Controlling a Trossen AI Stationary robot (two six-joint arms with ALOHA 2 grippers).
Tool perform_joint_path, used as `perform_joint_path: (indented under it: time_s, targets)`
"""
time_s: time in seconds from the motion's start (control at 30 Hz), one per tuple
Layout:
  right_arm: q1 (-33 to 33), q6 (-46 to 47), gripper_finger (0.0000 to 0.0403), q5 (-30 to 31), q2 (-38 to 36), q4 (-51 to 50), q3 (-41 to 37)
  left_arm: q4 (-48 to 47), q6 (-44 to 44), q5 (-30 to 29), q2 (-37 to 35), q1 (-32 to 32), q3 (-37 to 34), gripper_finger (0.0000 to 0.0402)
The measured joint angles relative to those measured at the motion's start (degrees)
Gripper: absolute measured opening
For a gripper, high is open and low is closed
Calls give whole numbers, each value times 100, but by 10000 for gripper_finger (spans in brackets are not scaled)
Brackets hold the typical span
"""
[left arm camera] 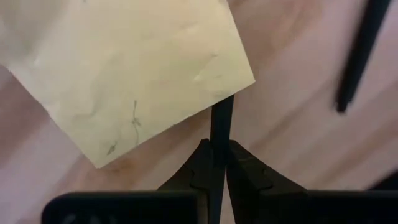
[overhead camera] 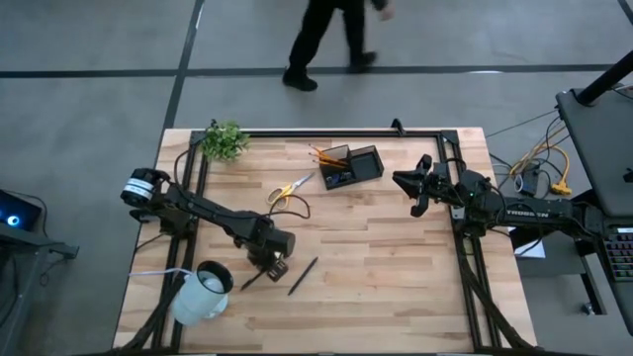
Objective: Pick and place office supplies into organizer
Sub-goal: Put the left pen into the desk organizer
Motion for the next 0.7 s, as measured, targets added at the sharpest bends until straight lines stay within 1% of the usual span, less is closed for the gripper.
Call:
perform_joint_path:
  time_s: [0.17,0.4,0.57,0.7]
  targets:
    - [0,0,57,0,0,0,0,1,370,605,-7,-2,0,8]
    - [0,0,57,0,0,-1,0,54,1096,1177,-13,19,117,8]
    - [0,0,57,0,0,0,0,372,1355,1498,-15,33,153,8]
    - [-4,2,57,0,0,0,0,772,1434,1603,-17,44,154,8]
